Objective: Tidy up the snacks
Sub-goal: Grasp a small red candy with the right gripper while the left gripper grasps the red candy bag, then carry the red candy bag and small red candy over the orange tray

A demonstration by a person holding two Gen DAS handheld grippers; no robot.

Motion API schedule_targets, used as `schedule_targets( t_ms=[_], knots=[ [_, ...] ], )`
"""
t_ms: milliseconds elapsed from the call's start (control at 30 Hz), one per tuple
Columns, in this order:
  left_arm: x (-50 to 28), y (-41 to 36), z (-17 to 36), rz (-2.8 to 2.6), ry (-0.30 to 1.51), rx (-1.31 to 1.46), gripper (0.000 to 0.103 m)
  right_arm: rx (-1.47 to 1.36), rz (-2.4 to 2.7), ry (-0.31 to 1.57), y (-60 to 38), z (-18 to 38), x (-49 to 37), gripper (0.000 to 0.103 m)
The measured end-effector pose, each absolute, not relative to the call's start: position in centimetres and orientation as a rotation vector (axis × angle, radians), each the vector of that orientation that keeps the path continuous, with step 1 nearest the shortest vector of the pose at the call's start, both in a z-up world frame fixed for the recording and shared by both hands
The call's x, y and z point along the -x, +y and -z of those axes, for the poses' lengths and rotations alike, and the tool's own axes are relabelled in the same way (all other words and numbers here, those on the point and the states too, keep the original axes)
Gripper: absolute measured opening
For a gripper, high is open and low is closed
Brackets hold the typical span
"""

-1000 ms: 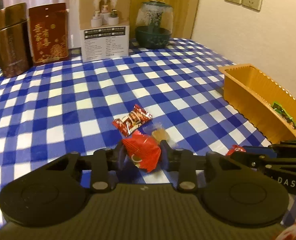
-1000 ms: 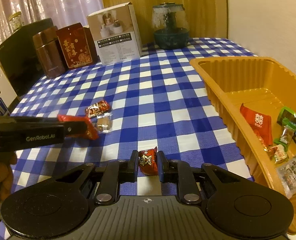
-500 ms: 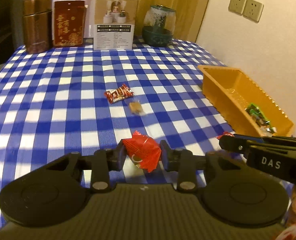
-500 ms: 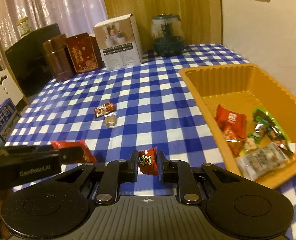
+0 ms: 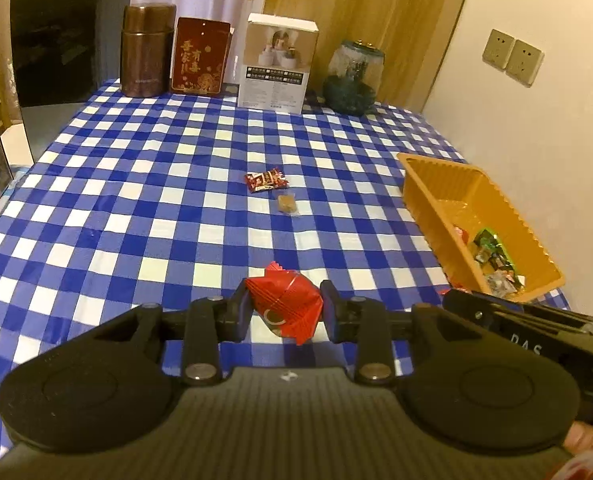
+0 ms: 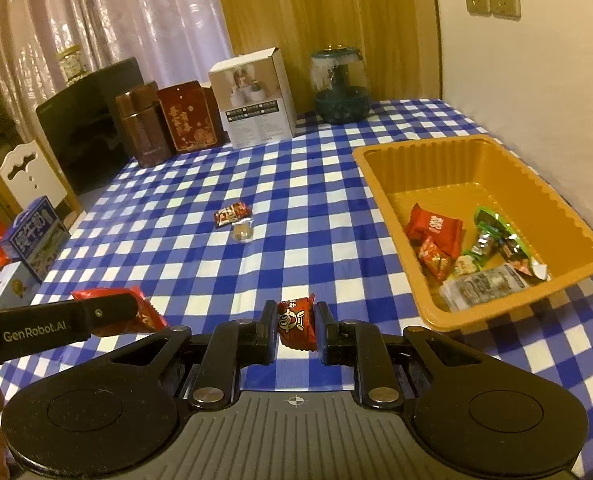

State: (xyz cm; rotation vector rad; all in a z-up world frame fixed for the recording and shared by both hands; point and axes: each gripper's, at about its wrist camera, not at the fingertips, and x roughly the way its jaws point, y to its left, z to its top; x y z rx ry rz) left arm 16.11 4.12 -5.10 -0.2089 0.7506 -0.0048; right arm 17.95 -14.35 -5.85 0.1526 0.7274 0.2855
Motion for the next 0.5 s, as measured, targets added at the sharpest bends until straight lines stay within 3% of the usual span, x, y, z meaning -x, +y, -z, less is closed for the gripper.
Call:
schedule_targets(
  t_ms=[500],
  knots=[
    [-13.5, 0.0, 2.5, 0.041, 0.728, 0.206, 0.031, -0.162, -0.256, 0.685, -18.4, 3.5, -14.6, 0.019]
  ],
)
